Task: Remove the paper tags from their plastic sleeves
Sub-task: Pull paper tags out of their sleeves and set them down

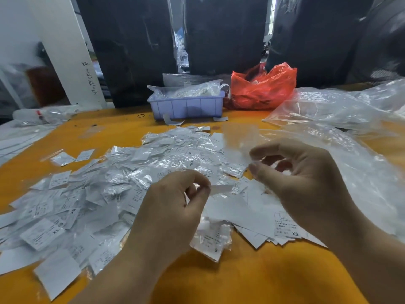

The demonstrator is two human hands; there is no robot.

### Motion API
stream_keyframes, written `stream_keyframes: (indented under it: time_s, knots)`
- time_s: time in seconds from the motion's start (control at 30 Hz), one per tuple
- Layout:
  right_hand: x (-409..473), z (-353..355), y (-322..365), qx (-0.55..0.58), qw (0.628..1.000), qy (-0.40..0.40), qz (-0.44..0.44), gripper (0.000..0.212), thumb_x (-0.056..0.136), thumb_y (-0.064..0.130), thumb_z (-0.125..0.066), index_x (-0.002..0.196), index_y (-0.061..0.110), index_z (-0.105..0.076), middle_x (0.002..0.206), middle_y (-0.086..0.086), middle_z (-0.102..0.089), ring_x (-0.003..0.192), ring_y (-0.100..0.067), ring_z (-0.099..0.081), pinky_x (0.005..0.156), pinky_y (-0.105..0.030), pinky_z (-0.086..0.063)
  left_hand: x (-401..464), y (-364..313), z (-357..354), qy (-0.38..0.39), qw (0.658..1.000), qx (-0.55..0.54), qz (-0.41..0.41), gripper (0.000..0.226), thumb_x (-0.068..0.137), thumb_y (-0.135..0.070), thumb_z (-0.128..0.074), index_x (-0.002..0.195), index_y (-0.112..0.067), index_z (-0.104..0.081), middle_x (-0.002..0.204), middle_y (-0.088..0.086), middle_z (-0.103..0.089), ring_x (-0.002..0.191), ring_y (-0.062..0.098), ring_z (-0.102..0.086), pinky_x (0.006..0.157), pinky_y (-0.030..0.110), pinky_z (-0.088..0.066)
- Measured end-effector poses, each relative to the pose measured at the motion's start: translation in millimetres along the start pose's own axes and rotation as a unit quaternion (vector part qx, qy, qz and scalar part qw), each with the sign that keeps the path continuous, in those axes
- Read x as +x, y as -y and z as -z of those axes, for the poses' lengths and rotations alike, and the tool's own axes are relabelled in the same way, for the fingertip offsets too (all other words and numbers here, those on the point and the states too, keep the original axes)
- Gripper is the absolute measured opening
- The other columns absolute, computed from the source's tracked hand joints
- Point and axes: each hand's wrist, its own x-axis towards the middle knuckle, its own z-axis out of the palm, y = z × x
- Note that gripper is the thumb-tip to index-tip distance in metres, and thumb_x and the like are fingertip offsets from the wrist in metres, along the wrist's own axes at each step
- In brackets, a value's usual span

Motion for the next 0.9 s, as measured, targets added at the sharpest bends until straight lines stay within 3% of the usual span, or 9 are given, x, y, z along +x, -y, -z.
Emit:
stream_keyframes:
  time_s: [0.1, 0.23, 0.4, 0.53, 0.63, 0.8, 0.9]
  knots:
    - [0.4, -3.4, -0.2, 0.195, 0.972, 0.036, -0.129, 0.009, 0.069, 0.013, -0.081, 0.075, 0.018, -0.077, 0.075, 0.002, -0.074, 0.069, -0.013, -0.068, 0.069, -0.031, -0.053, -1.4, -3.0, 2.6, 0.0, 0.999, -0.036, 0.005, 0.011, 0.092, -0.035, -0.059, 0.084, -0.039, -0.065, 0.052, -0.011, -0.056, 0.04, 0.005, -0.045, 0.039, 0.016, -0.034]
    - [0.1, -8.1, 0.0, 0.305, 0.927, 0.075, -0.205, 0.026, 0.048, 0.021, -0.08, 0.071, 0.013, -0.073, 0.066, -0.005, -0.068, 0.058, -0.015, -0.059, 0.062, -0.032, -0.049, -2.0, -6.6, 4.2, -0.023, 0.999, -0.046, 0.006, 0.014, 0.092, -0.026, -0.062, 0.082, -0.034, -0.066, 0.066, -0.017, -0.067, 0.053, 0.008, -0.062, 0.047, 0.022, -0.05]
    - [4.9, -11.1, -0.9, 0.444, 0.842, 0.082, -0.295, 0.047, 0.062, -0.002, -0.065, 0.108, 0.008, -0.062, 0.061, -0.003, -0.058, 0.049, -0.014, -0.051, 0.048, -0.025, -0.047, -1.4, -9.6, 5.7, -0.039, 0.995, -0.088, 0.018, 0.014, 0.092, -0.024, -0.064, 0.084, -0.034, -0.069, 0.078, -0.022, -0.07, 0.077, -0.001, -0.067, 0.064, 0.018, -0.055]
    - [3.6, -10.3, -0.4, 0.5, 0.791, 0.113, -0.334, 0.046, 0.065, 0.0, -0.061, 0.111, 0.004, -0.066, 0.065, -0.005, -0.055, 0.051, -0.013, -0.051, 0.046, -0.024, -0.047, -1.2, -12.7, 7.3, -0.05, 0.994, -0.1, 0.019, 0.015, 0.091, -0.021, -0.068, 0.085, -0.035, -0.069, 0.08, -0.022, -0.07, 0.078, -0.002, -0.067, 0.064, 0.022, -0.058]
    - [2.7, -9.6, -0.5, 0.513, 0.774, 0.13, -0.348, 0.039, 0.066, 0.001, -0.061, 0.103, 0.002, -0.07, 0.065, -0.006, -0.054, 0.052, -0.013, -0.05, 0.045, -0.023, -0.047, -1.0, -12.6, 6.6, -0.049, 0.992, -0.111, 0.034, 0.018, 0.088, -0.018, -0.07, 0.091, -0.035, -0.065, 0.085, -0.022, -0.069, 0.08, 0.001, -0.066, 0.062, 0.025, -0.059]
    - [4.1, -7.0, 0.0, 0.502, 0.779, 0.131, -0.353, 0.039, 0.065, 0.002, -0.061, 0.104, 0.006, -0.067, 0.068, -0.005, -0.054, 0.053, -0.014, -0.047, 0.046, -0.024, -0.045, -1.0, -13.7, 8.6, -0.027, 0.987, -0.15, 0.057, 0.032, 0.089, -0.018, -0.069, 0.106, -0.041, -0.054, 0.084, -0.021, -0.07, 0.077, 0.001, -0.064, 0.059, 0.011, -0.051]
    - [3.1, -7.7, 1.5, 0.492, 0.787, 0.148, -0.341, 0.032, 0.061, 0.005, -0.064, 0.092, 0.007, -0.072, 0.068, -0.005, -0.055, 0.055, -0.014, -0.048, 0.047, -0.024, -0.045, 0.5, -13.2, 10.5, -0.016, 0.982, -0.173, 0.067, 0.025, 0.088, -0.014, -0.067, 0.097, -0.037, -0.061, 0.084, -0.017, -0.071, 0.077, 0.001, -0.065, 0.06, 0.013, -0.051]
